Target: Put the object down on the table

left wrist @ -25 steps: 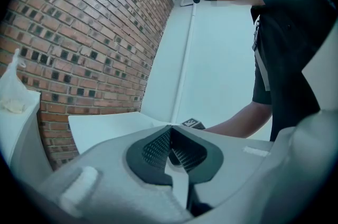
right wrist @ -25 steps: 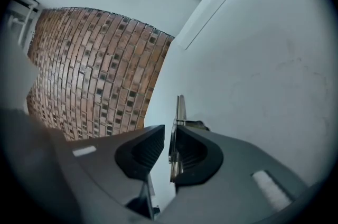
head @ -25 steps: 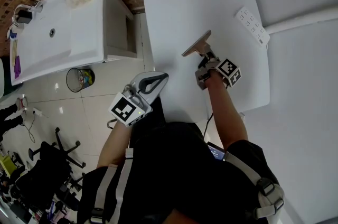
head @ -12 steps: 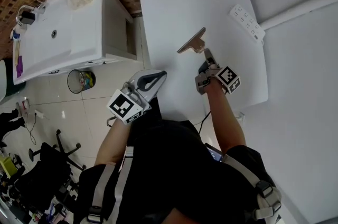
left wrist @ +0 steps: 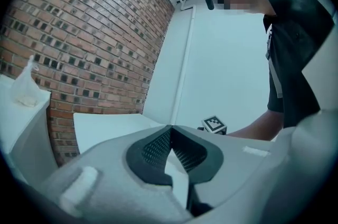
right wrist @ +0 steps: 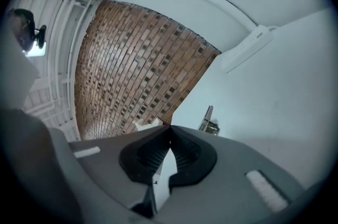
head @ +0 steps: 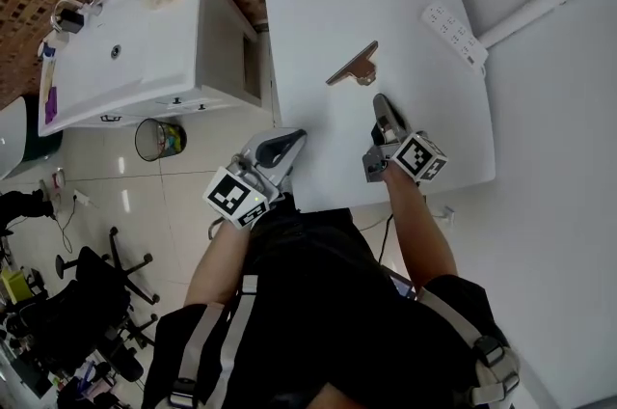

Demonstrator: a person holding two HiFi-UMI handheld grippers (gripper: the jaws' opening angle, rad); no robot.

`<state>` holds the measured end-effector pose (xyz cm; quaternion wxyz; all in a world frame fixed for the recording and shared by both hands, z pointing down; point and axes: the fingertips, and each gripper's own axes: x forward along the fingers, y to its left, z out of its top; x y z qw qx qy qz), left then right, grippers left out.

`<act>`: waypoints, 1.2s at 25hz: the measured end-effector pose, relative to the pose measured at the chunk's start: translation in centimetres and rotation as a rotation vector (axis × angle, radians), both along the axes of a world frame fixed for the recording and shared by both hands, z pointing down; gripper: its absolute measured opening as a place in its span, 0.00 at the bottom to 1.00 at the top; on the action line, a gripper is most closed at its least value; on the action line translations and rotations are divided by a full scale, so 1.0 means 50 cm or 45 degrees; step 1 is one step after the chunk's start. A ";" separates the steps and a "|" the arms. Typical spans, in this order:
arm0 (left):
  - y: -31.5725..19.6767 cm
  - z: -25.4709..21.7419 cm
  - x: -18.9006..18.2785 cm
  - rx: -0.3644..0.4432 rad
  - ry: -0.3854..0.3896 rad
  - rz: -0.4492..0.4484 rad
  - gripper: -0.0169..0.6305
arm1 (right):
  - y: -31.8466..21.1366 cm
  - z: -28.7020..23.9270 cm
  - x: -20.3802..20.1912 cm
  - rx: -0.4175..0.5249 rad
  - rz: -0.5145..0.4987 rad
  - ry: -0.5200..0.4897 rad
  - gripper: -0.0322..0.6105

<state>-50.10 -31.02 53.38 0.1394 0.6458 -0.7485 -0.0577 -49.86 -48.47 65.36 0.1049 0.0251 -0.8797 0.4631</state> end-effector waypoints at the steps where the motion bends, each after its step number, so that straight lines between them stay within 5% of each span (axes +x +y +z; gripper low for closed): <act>1: 0.003 -0.001 0.008 0.007 -0.003 0.006 0.03 | 0.006 -0.007 0.006 0.046 -0.008 -0.001 0.05; 8: 0.051 -0.037 0.030 0.114 -0.035 -0.005 0.03 | 0.055 -0.098 0.062 0.243 0.124 -0.025 0.05; 16: 0.217 -0.092 0.033 0.199 -0.072 0.012 0.03 | 0.213 -0.223 0.112 0.573 0.112 -0.115 0.05; 30: 0.411 -0.110 0.103 0.251 -0.060 0.110 0.03 | 0.450 -0.270 0.258 0.722 0.148 -0.145 0.05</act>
